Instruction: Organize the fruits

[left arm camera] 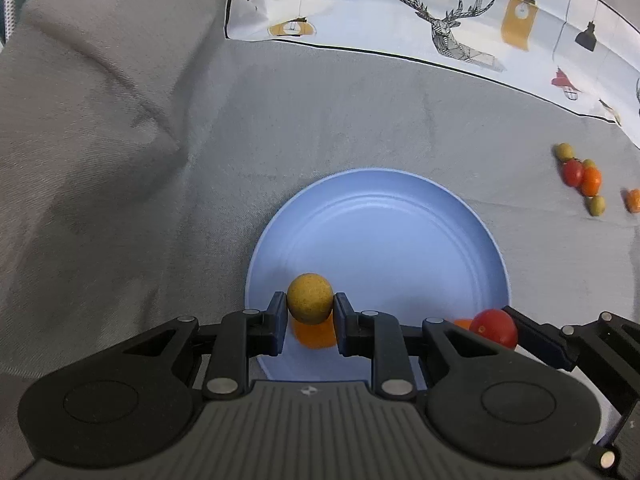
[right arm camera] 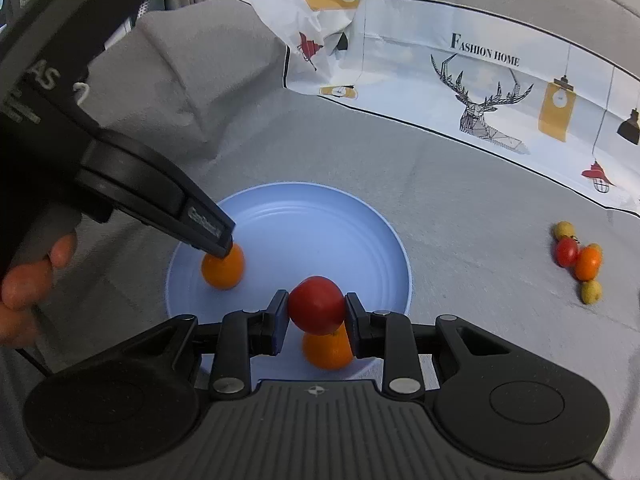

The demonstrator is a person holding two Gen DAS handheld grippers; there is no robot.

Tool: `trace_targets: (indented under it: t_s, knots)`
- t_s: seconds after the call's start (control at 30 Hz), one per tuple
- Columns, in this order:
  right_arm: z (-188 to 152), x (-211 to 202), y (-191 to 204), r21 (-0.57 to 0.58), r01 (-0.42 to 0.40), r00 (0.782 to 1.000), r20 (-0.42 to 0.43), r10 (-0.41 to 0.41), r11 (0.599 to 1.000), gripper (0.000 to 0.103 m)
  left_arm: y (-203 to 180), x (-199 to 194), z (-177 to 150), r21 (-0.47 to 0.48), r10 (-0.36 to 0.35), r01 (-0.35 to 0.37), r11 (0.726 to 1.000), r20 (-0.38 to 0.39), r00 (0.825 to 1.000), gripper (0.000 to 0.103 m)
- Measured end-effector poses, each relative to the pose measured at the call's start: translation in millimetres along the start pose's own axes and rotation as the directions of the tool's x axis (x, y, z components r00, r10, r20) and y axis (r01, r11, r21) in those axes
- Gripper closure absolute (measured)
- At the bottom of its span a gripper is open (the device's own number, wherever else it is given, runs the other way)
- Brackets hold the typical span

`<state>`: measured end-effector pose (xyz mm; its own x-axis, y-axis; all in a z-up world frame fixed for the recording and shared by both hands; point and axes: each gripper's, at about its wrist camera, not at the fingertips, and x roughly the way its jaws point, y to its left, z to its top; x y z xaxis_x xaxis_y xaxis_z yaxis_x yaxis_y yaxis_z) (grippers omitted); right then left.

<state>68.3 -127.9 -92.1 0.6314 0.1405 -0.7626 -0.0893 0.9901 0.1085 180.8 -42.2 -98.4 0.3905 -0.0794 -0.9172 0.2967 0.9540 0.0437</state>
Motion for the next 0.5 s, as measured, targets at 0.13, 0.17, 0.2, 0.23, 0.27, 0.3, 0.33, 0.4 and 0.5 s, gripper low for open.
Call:
trace_targets:
  t_s: [0.13, 0.17, 0.2, 0.23, 0.27, 0.3, 0.33, 0.4, 0.5]
  knots:
    - [5.7, 11.4, 2.0, -0.038, 0.002, 1.0, 0.014, -0.001, 0.999, 0.071, 1.8, 3.8, 7.2, 0.002, 0.04, -0.04, 0.999, 0.029, 0.999, 0.039]
    - [6.9, 14.0, 2.8, -0.053, 0.005, 1.0, 0.021, -0.004, 0.999, 0.071, 2.2, 2.4, 9.2, 0.003, 0.043, -0.043, 0.999, 0.035, 0.998, 0.01]
    - [8.1, 16.1, 2.9, -0.062, 0.006, 1.0, 0.026, -0.004, 0.998, 0.063, 3.2, -2.0, 9.7, 0.001, 0.042, -0.042, 0.999, 0.055, 0.998, 0.002]
    - [9.9, 17.2, 2.7, -0.068, 0.01, 1.0, 0.026, -0.008, 0.998, 0.052, 4.0, -7.9, 8.5, -0.003, 0.038, -0.037, 0.999, 0.081, 0.996, 0.001]
    - [11.4, 16.5, 2.6, -0.067, 0.018, 0.999, 0.029, -0.017, 0.998, 0.047, 4.7, -14.7, 6.6, 0.001, 0.032, -0.032, 0.999, 0.101, 0.994, 0.001]
    - [12.6, 13.4, 2.0, -0.06, 0.026, 0.999, 0.036, -0.024, 0.998, 0.035, 4.5, -19.2, 4.5, 0.01, 0.03, -0.031, 0.999, 0.102, 0.994, 0.001]
    - [12.7, 9.0, 1.3, -0.053, 0.03, 0.999, 0.039, -0.028, 0.998, 0.025, 4.6, -24.7, 2.3, 0.014, 0.031, -0.032, 0.999, 0.095, 0.995, 0.001]
    - [9.8, -4.4, 0.8, -0.036, 0.042, 0.999, 0.03, -0.041, 0.998, 0.015, 7.7, -38.2, -7.6, 0.0, 0.021, -0.021, 1.0, 0.084, 0.996, 0.001]
    - [-3.1, -31.6, 4.1, -0.005, 0.04, 0.999, 0.006, -0.04, 0.999, 0.009, 14.0, -63.6, -31.7, -0.031, -0.003, 0.005, 1.0, 0.068, 0.998, 0.001]
